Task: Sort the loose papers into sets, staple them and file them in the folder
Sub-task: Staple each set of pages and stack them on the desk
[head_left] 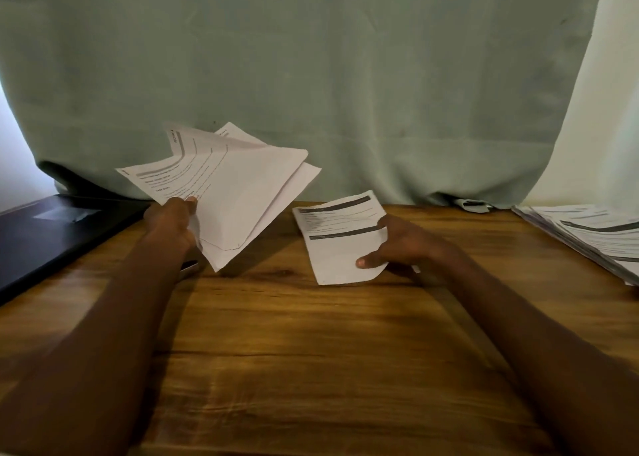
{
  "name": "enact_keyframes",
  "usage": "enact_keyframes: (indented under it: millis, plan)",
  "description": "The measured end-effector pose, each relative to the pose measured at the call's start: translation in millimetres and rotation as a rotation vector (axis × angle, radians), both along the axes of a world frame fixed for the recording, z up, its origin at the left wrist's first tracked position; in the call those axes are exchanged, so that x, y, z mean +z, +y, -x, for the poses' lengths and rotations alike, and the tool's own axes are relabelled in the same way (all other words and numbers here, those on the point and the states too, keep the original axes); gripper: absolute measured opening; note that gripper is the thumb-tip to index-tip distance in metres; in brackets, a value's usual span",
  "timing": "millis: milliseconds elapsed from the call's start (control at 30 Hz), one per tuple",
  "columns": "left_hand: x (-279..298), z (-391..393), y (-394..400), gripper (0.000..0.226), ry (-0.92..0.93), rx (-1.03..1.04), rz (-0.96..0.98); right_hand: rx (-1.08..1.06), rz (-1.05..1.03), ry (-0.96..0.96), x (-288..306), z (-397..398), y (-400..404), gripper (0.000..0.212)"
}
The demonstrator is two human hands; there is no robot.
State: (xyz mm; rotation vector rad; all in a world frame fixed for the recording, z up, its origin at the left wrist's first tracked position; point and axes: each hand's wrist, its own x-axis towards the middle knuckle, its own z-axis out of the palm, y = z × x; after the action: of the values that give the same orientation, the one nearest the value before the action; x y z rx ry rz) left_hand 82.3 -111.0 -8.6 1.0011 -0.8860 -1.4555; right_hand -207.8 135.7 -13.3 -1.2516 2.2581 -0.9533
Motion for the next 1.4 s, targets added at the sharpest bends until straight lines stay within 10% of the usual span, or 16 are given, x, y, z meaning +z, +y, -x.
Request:
enact_keyframes:
  millis: [167,300,733,1400]
  plan:
    - [-2,7,-1,0.033,0.019,-0.057,0.067,-0.124,0.059,-0.096,10,24,10,0.048]
    - [1,15,6,0.018,0.088,-0.150,0.059,-0.276,-0.098,-0.081,16,33,16,0.072]
    - [0,10,7,0.028,0.092,-0.206,0.147,-0.396,0.396,-0.249,4,44,4,0.006]
    - [7,44,40,0.042,0.102,-0.373,0.362,-0.302,0.550,-0.586,8,42,1,0.014]
